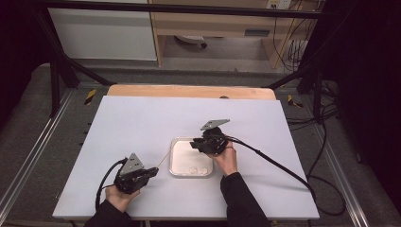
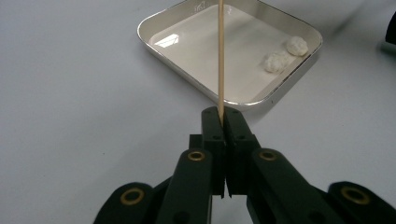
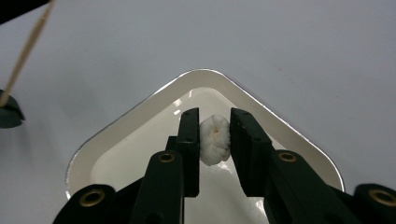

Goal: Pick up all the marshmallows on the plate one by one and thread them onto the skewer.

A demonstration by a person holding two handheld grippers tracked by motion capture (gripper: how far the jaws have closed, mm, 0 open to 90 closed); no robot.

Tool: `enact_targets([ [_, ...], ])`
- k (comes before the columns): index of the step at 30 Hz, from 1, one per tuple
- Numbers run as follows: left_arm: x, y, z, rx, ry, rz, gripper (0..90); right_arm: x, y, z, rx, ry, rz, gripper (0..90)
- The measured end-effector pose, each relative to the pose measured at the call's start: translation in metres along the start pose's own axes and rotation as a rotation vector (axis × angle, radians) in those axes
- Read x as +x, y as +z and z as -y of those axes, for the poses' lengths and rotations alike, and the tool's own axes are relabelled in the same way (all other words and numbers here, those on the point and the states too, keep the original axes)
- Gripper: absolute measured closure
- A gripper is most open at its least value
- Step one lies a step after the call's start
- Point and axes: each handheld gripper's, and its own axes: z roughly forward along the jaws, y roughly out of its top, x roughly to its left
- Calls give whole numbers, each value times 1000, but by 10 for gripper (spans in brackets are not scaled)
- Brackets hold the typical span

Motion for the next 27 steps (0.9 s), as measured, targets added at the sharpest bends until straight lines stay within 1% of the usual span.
enact_targets([
  [5,-3,1,-1,-1,5,5,885,3,-22,2,-54,21,-44,746],
  [8,-5,2,-1,-4,8,6,885,5,-35,2,-99,29,-73,746],
  [13,-8,2,-2,-23,16,6,885,9,-54,-1,-164,49,-123,747],
  [15,-10,2,-3,-29,18,9,885,10,-60,-3,-194,58,-150,748],
  [16,-11,2,-3,-30,21,10,885,11,-64,-5,-221,72,-175,748],
  [17,-11,2,-3,-31,21,13,885,11,-64,-5,-221,72,-175,748],
  [21,-13,3,-4,-40,24,16,885,11,-70,-8,-251,94,-191,751],
  [25,-15,4,-4,-46,23,24,885,11,-71,-12,-269,118,-220,753],
  [27,-16,5,-5,-49,24,29,885,12,-70,-13,-269,119,-218,754],
])
